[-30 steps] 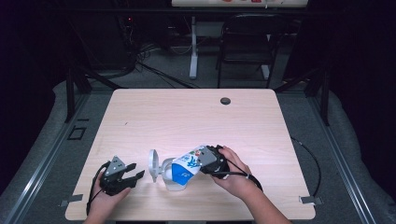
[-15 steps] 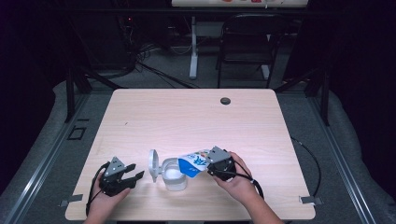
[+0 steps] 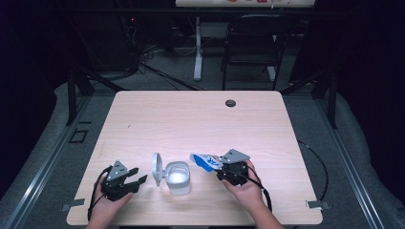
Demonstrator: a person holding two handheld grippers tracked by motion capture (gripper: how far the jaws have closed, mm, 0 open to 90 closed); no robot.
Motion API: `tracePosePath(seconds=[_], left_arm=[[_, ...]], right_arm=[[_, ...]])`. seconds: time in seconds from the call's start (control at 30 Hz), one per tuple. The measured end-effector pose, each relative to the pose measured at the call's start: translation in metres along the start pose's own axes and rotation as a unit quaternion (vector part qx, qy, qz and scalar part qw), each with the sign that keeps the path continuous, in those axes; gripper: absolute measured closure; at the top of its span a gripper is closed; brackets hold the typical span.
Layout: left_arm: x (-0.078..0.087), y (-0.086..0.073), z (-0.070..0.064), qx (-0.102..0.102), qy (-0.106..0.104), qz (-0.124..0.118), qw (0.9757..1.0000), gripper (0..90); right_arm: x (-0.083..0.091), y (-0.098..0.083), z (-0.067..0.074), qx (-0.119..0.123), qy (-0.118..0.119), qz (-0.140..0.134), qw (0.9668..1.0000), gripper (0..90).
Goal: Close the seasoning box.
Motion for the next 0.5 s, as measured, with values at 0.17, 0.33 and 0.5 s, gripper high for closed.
tracePosePath(seconds=[0.17,0.33,0.5], left_arm=[[0.000,0.000,0.000,0.001,0.000,0.001,1.0000,51.8],[0.000,-0.001,0.000,0.001,0.000,0.001,1.0000,51.8],[0.000,-0.001,-0.001,0.001,-0.001,0.001,1.0000,51.8]], right_arm=[[-0.001,-0.007,-0.005,-0.042,0.010,-0.004,0.9991,57.7],[-0.003,-0.013,-0.010,-0.086,0.011,-0.012,0.9961,57.3],[-0.004,-0.018,-0.013,-0.118,0.017,-0.019,0.9927,57.2]])
Point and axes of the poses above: each handheld gripper's, and its own axes: x roughly backward along the jaws, y roughly out of its top, z roughly to its left, the point moved 6 cm from there along -x, roughly forward along the jaws, and after that the axes turned 1 degree about z, right-handed, at the moved point
